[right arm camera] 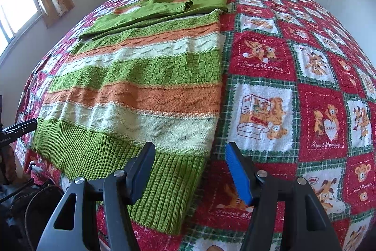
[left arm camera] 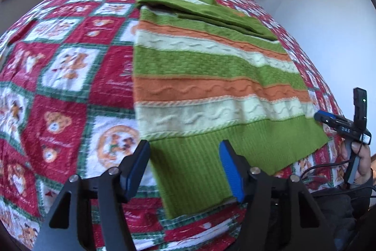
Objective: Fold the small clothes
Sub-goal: 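Move both tools down to the ribbed green hem of the sweater, then close the left tool on the ribbed hem while the right tool closes beside it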
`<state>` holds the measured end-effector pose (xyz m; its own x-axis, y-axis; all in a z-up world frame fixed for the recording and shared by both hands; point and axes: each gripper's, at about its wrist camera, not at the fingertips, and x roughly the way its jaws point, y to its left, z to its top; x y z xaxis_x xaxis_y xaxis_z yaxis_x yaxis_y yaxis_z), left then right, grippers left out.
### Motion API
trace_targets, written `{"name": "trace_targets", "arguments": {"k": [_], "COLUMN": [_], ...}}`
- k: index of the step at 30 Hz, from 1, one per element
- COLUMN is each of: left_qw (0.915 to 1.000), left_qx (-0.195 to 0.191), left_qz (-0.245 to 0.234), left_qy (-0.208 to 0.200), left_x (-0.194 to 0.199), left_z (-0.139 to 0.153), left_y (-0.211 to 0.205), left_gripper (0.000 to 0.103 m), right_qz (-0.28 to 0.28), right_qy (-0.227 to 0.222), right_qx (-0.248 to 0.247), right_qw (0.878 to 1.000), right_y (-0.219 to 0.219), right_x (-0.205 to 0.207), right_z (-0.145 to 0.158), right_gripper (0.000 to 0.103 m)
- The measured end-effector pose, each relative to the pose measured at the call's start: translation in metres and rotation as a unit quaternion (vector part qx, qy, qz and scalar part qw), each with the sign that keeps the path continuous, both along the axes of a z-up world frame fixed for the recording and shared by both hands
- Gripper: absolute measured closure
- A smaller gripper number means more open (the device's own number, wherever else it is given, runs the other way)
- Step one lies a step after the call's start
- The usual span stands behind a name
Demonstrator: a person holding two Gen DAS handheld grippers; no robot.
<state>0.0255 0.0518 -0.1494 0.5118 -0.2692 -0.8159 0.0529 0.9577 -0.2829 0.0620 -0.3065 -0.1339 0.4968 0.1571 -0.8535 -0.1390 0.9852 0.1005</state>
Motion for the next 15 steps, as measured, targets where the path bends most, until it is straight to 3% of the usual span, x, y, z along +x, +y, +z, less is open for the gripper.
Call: {"name": "trace_targets", "arguments": {"k": [4,7,8,10,15], "left_qw": [0.9996,0.9998,0.9998,0.9998,0.9998], "left_qx": [-0.010,-0.004,-0.006,0.005,0.014], "left_qz": [0.008,0.005,0.001,-0.004,-0.004], "left_qy": [0.025,0.018,0.019,0.020,0.014], "left_x": [0.001,0.000,-0.001,-0.001,0.001], "left_z": [-0.015,-0.014,-0.014,-0.016,-0.016], "left_y": [0.006,0.003,0.001,-0.002,0.001], "left_gripper": [0.040,0.042,0.058,0.080,0.089], "right_qz": [0.007,0.011,0.012,0.013,0.009], "right_qy": [0.007,0.009,0.009,0.010,0.013], "right_qx": [-0.003,0.000,0.001,0.008,0.023], "right_qw": [1.000,1.000,1.000,1.000,1.000], "right_y": [0.001,0.003,0.003,0.003,-0.001], "right_x": [0.000,0.000,-0.001,-0.001,-0.004], "right_z": [-0.002,-0.003,-0.003,-0.002,0.002], "right_gripper": [0.040,0.040,0.040,0.040,0.040]}}
